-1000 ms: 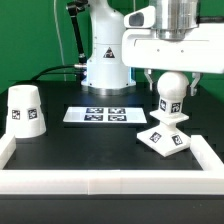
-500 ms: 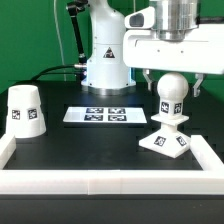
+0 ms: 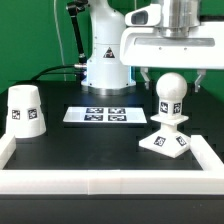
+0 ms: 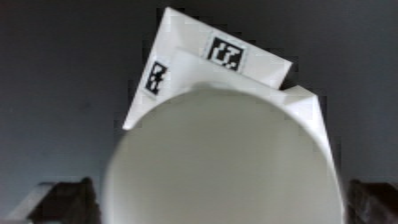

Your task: Assemble lamp

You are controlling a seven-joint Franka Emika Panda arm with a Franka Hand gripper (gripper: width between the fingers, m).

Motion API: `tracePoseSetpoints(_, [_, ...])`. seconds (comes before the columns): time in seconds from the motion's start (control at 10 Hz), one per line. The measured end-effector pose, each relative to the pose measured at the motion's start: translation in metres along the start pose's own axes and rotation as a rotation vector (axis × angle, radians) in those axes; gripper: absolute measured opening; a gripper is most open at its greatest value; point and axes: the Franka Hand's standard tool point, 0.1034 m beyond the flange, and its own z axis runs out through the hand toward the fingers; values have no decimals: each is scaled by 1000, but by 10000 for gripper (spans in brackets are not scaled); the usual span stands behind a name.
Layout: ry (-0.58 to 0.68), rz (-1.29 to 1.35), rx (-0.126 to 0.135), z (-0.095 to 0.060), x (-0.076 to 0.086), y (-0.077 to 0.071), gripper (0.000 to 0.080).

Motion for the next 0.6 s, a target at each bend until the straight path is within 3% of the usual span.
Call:
tracePoseSetpoints(0.2, [-33,-72,3,-12,-3,16,699])
tracePoseSetpoints(0.6, [-30,-75,4,-8,-3,14,699])
